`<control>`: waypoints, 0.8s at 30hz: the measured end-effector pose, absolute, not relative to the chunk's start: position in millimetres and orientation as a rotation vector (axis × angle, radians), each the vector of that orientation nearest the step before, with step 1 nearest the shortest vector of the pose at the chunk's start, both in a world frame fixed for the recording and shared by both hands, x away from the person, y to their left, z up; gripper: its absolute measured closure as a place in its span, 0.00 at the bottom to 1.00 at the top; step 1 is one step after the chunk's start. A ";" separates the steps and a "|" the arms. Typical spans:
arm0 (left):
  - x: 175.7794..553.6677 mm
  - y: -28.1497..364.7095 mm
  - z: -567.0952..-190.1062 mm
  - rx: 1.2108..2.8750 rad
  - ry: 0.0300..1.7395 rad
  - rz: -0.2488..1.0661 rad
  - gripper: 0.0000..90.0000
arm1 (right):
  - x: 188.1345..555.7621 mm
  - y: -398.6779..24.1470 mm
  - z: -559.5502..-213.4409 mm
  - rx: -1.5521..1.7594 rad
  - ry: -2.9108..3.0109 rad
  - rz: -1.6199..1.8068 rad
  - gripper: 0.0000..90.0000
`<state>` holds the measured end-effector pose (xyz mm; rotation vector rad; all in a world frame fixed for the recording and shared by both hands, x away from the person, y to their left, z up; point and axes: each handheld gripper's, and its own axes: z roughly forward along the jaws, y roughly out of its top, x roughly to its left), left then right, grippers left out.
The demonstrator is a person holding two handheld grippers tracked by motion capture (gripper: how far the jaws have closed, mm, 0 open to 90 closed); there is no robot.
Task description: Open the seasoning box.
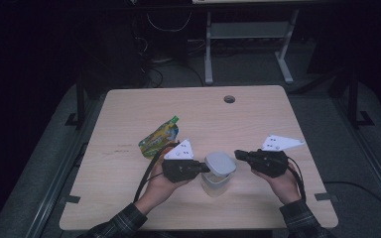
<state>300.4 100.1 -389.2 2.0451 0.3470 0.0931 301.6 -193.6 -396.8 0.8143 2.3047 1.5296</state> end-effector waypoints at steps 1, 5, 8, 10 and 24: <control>300.6 100.6 -388.6 2.043 0.351 0.097 1.00 | 301.9 -191.1 -395.4 0.803 2.305 1.537 1.00; 300.7 100.7 -388.1 2.041 0.351 0.098 1.00 | 301.0 -186.5 -395.1 0.789 2.327 1.539 1.00; 300.5 100.3 -387.0 2.040 0.348 0.099 1.00 | 301.1 -184.0 -396.1 0.782 2.338 1.535 1.00; 300.5 100.3 -386.4 2.039 0.347 0.100 1.00 | 301.3 -183.3 -396.7 0.781 2.341 1.535 1.00; 303.7 92.0 -372.3 2.019 0.319 0.090 1.00 | 302.9 -183.2 -399.8 0.797 2.344 1.522 1.00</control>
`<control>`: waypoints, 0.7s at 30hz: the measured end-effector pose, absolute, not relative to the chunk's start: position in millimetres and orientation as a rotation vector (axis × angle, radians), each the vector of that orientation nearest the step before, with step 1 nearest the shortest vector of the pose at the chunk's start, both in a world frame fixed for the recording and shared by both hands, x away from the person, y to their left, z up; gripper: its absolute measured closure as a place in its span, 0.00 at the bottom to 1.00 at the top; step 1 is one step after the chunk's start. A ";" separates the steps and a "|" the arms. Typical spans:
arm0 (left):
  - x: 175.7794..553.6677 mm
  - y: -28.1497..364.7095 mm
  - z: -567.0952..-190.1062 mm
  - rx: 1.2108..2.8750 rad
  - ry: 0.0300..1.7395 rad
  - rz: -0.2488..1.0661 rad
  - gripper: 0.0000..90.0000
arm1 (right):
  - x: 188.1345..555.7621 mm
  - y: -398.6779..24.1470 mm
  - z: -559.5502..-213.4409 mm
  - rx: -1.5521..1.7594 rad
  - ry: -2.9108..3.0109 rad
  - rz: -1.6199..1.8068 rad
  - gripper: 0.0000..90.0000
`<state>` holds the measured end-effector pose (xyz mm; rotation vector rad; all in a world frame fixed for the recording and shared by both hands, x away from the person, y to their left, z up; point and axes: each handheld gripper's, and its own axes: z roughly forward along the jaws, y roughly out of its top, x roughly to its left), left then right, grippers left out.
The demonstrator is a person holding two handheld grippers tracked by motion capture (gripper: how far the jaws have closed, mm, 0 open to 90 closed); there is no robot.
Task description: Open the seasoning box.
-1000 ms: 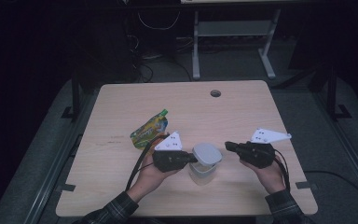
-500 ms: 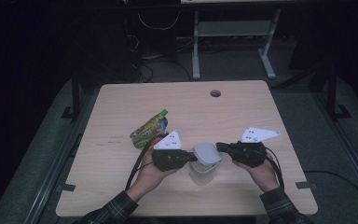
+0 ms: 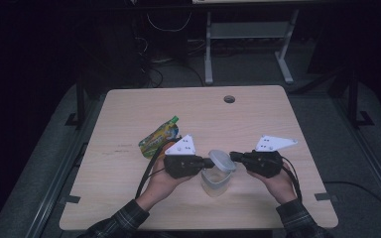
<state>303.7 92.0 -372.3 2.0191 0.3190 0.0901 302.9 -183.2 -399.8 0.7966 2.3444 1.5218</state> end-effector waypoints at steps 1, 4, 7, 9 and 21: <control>303.7 92.0 -372.3 2.019 0.319 0.090 1.00 | 303.0 -183.2 -400.0 0.795 2.344 1.521 1.00; 305.7 88.5 -369.2 2.020 0.310 0.086 1.00 | 303.9 -183.1 -400.8 0.800 2.339 1.520 1.00; 306.7 85.7 -365.7 2.018 0.303 0.091 1.00 | 304.4 -183.4 -401.5 0.806 2.343 1.516 1.00; 307.6 83.8 -364.3 2.012 0.303 0.088 1.00 | 304.8 -183.8 -402.1 0.807 2.347 1.512 1.00; 314.5 71.4 -356.6 1.993 0.283 0.083 1.00 | 306.5 -184.7 -406.2 0.817 2.353 1.504 1.00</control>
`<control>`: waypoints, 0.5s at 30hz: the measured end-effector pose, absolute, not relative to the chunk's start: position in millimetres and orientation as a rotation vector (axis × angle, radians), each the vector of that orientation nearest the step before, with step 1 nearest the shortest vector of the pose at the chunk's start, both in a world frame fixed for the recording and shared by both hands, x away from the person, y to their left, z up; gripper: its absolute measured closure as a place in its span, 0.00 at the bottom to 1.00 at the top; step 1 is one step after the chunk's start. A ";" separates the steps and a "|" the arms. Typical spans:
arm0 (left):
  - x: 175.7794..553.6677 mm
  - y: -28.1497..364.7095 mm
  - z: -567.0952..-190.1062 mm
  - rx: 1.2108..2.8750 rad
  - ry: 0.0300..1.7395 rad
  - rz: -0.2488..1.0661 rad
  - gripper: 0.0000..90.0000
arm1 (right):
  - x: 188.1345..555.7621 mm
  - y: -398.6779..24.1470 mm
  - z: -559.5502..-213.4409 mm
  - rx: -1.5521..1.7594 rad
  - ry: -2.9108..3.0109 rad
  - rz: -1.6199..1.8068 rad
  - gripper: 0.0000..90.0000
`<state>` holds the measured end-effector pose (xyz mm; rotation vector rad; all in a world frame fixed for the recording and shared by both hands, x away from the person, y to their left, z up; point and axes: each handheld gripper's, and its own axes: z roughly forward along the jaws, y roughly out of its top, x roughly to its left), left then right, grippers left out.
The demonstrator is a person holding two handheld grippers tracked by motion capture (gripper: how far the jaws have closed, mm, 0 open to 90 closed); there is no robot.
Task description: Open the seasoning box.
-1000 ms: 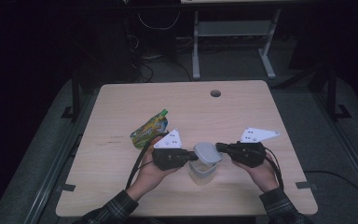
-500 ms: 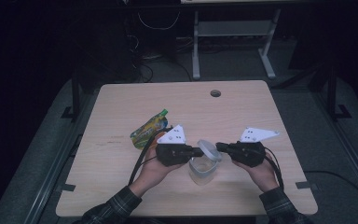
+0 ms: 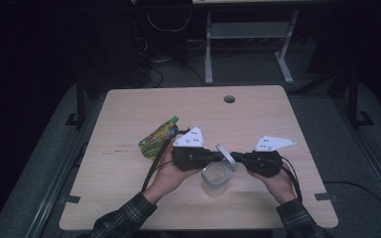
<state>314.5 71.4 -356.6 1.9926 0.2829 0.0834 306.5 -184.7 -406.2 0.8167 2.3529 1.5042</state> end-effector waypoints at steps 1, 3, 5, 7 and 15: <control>314.5 71.4 -356.6 1.993 0.283 0.083 1.00 | 306.9 -184.7 -406.6 0.814 2.355 1.503 1.00; 316.6 68.4 -354.1 1.992 0.271 0.082 1.00 | 307.2 -184.8 -407.7 0.819 2.359 1.496 1.00; 317.4 67.7 -353.7 1.992 0.267 0.081 1.00 | 307.3 -184.7 -408.1 0.819 2.360 1.495 1.00; 319.5 64.2 -353.0 1.987 0.267 0.079 1.00 | 307.1 -184.7 -408.4 0.821 2.362 1.490 1.00; 322.6 56.7 -352.5 1.983 0.253 0.070 1.00 | 307.9 -188.9 -409.8 0.836 2.353 1.487 1.00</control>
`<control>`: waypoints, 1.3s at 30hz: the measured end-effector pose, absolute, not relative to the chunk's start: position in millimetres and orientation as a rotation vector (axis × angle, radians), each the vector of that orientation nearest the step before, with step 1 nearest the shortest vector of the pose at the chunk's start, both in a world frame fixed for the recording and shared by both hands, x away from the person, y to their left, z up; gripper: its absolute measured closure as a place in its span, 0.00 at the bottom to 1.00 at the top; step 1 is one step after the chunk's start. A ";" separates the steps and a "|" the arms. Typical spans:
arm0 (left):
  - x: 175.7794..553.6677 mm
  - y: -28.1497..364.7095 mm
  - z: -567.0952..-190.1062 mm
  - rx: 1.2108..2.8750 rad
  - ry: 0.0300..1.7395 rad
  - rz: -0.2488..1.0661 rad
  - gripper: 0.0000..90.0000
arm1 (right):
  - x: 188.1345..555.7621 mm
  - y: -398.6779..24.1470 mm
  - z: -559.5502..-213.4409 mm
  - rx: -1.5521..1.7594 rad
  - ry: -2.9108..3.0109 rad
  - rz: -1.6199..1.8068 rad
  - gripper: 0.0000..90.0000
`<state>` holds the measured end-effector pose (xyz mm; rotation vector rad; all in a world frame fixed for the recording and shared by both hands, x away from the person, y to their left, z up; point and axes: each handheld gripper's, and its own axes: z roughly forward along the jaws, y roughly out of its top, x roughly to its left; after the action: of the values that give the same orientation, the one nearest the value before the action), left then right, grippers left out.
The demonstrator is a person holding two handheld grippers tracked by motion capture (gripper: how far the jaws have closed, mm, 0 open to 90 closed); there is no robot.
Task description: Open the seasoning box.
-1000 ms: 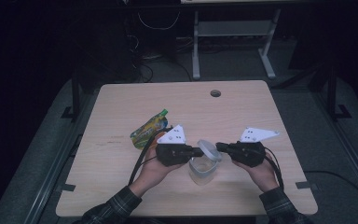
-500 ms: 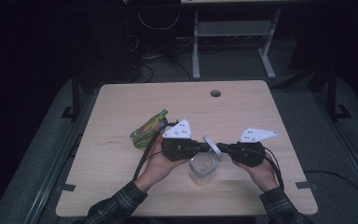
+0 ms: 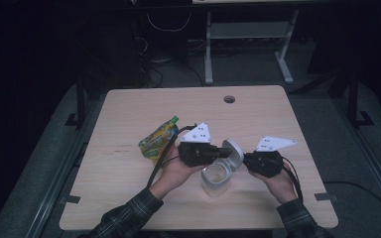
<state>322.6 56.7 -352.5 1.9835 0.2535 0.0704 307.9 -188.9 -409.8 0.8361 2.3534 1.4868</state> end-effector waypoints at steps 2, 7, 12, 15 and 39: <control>321.9 56.6 -351.9 1.983 0.254 0.071 1.00 | 307.7 -190.0 -409.9 0.837 2.350 1.488 1.00; 322.0 59.6 -350.7 1.986 0.253 0.074 1.00 | 307.1 -192.1 -410.4 0.850 2.343 1.481 1.00; 322.9 66.1 -350.8 1.992 0.260 0.075 1.00 | 306.3 -196.4 -411.8 0.859 2.333 1.473 1.00; 323.0 69.6 -350.7 1.992 0.274 0.071 1.00 | 306.0 -199.9 -412.7 0.867 2.324 1.470 1.00; 314.3 102.0 -355.3 2.027 0.339 0.059 1.00 | 298.2 -214.7 -418.2 0.939 2.287 1.446 0.99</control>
<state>314.3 102.0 -355.3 2.0273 0.3389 0.0590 298.2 -214.7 -418.2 0.9392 2.2869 1.4462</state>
